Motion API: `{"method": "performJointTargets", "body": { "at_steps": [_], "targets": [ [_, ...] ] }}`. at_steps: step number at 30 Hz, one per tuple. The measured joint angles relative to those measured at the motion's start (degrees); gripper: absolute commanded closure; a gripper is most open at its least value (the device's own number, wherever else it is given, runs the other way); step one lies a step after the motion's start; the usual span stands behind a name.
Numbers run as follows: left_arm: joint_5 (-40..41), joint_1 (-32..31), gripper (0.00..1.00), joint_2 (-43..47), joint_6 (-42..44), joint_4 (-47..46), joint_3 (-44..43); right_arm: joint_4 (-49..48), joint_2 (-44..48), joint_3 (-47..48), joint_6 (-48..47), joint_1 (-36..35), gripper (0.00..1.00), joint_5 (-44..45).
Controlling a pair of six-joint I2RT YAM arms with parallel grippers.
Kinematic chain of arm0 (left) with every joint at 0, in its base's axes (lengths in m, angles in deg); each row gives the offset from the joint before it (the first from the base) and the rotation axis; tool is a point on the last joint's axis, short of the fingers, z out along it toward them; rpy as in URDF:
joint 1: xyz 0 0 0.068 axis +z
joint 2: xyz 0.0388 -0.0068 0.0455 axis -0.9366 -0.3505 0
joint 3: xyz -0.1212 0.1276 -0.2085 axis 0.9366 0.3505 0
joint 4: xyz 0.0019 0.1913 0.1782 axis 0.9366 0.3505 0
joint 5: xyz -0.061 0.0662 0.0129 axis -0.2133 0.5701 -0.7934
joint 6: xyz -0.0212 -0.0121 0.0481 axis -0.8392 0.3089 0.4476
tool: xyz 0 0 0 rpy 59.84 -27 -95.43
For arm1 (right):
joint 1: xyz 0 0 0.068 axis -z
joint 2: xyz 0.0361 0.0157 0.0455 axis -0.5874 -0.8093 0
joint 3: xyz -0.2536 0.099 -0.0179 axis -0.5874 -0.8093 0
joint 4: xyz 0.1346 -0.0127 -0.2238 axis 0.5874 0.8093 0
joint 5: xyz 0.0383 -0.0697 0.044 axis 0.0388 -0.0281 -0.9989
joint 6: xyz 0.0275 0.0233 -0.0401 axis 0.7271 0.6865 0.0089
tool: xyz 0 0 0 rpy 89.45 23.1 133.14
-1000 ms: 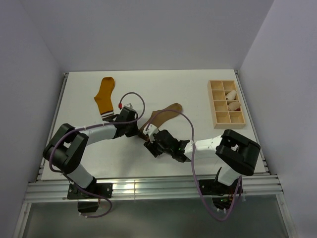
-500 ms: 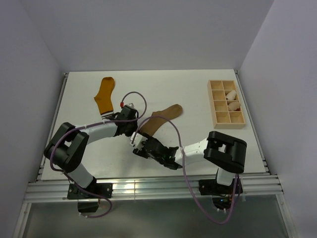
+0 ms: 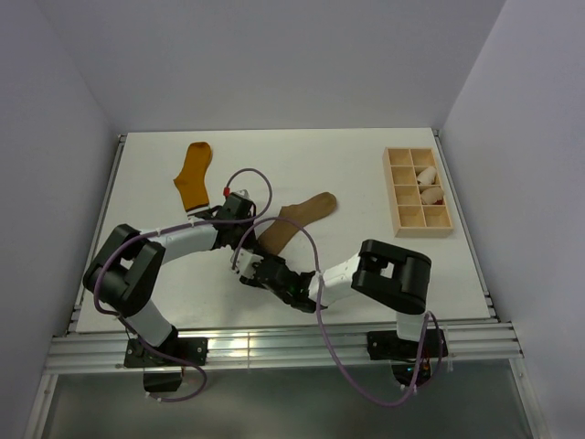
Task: Roll the socks
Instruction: Roll the sock at the center of the board.
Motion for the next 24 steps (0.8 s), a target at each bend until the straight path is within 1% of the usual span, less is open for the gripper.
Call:
{"method": "performJointTargets", "body": {
  "at_steps": [8, 14, 15, 17, 18, 20, 21, 23, 24],
  "targets": [
    [-0.15, 0.02, 1.0, -0.04, 0.07, 0.02, -0.04, -0.7, -1.88, 1.81, 2.21, 1.53, 0.48, -0.11],
    [-0.22, 0.02, 1.0, -0.04, 0.24, 0.02, -0.04, -0.28, -1.92, 1.9, 5.38, 4.04, 0.6, -1.51],
    [-0.26, 0.04, 1.0, -0.04, 0.24, 0.02, -0.04, -0.11, -1.92, 1.9, 5.88, 4.37, 0.65, -1.62],
    [-0.26, 0.04, 1.0, -0.04, 0.24, 0.04, -0.04, 0.39, -1.92, 1.92, 6.47, 4.59, 0.71, -1.79],
    [-0.31, 0.04, 1.0, -0.04, 0.24, 0.04, -0.04, 0.7, -1.92, 1.97, 6.69, 4.68, 0.76, -1.84],
    [-0.35, 0.07, 1.0, -0.04, 0.24, 0.09, -0.07, 1.29, -1.9, 2.21, 7.28, 4.81, 0.82, -1.86],
    [-0.35, 0.07, 1.0, -0.04, 0.24, 0.15, -0.11, 1.42, -1.9, 2.27, 7.52, 4.87, 0.87, -1.88],
    [-0.33, 0.07, 0.99, -0.04, 0.24, 0.26, -0.17, 2.08, -1.81, 2.62, 8.11, 5.09, 0.92, -2.12],
    [-0.33, 0.07, 0.97, -0.04, 0.22, 0.31, -0.2, 2.29, -1.75, 2.67, 8.31, 5.25, 0.97, -2.36]
  ]
}}
